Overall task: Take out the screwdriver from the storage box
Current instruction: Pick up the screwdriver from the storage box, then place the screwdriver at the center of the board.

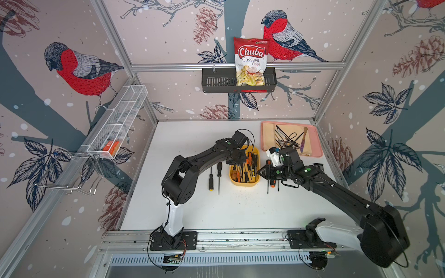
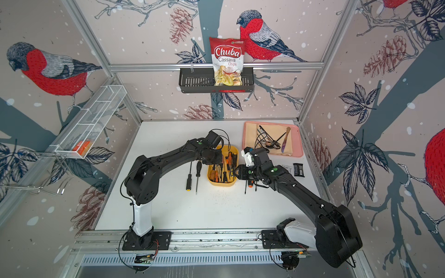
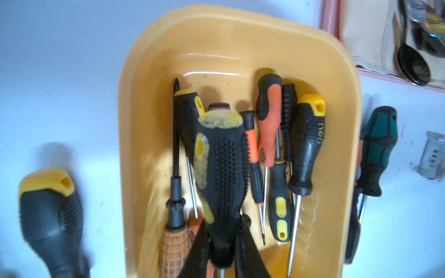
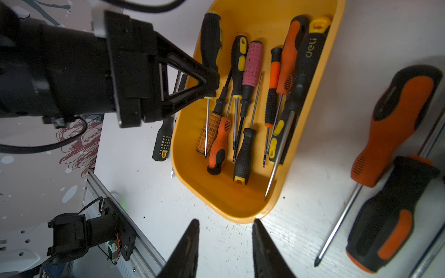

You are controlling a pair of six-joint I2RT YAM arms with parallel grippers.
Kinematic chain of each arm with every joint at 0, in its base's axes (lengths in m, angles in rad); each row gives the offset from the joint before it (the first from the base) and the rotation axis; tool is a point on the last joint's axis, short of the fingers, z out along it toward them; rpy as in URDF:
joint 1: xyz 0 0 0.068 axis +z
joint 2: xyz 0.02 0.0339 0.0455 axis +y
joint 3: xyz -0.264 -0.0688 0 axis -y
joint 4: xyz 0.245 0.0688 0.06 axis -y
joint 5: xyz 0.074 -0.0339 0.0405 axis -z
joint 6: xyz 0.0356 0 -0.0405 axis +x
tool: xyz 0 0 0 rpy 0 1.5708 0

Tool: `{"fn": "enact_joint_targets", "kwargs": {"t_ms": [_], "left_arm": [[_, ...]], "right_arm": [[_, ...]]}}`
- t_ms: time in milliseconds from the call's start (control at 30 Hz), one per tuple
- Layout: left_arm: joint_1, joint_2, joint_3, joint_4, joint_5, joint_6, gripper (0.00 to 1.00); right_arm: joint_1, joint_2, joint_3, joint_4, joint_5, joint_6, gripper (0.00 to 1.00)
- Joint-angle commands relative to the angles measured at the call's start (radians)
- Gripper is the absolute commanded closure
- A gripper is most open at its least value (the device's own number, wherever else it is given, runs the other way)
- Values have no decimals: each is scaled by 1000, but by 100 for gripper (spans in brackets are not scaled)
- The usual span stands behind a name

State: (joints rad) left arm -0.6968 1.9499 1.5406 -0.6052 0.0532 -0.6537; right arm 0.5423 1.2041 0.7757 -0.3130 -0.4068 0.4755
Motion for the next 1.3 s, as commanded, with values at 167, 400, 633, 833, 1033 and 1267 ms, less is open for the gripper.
{"fn": "enact_joint_targets", "kwargs": {"t_ms": [167,400,633,833,1033,1267], "left_arm": [[20,-142,-81,-95,-15,98,89],[115,-298,-222,-118,1,159,89],[221,-408,-326,-166,-9,251,89],[303,-436,-400,-175,-13,310,89],[353,-413,-464,-125,18,337,89],[366,-340,-501,-68,60,343,89]], "right_arm": [[70,70,54,82,11,60,63],[165,152,97,125,56,108,63],[245,233,144,157,100,148,63],[297,281,175,165,134,176,63],[320,296,174,179,157,202,63],[329,308,170,182,173,217,63]]}}
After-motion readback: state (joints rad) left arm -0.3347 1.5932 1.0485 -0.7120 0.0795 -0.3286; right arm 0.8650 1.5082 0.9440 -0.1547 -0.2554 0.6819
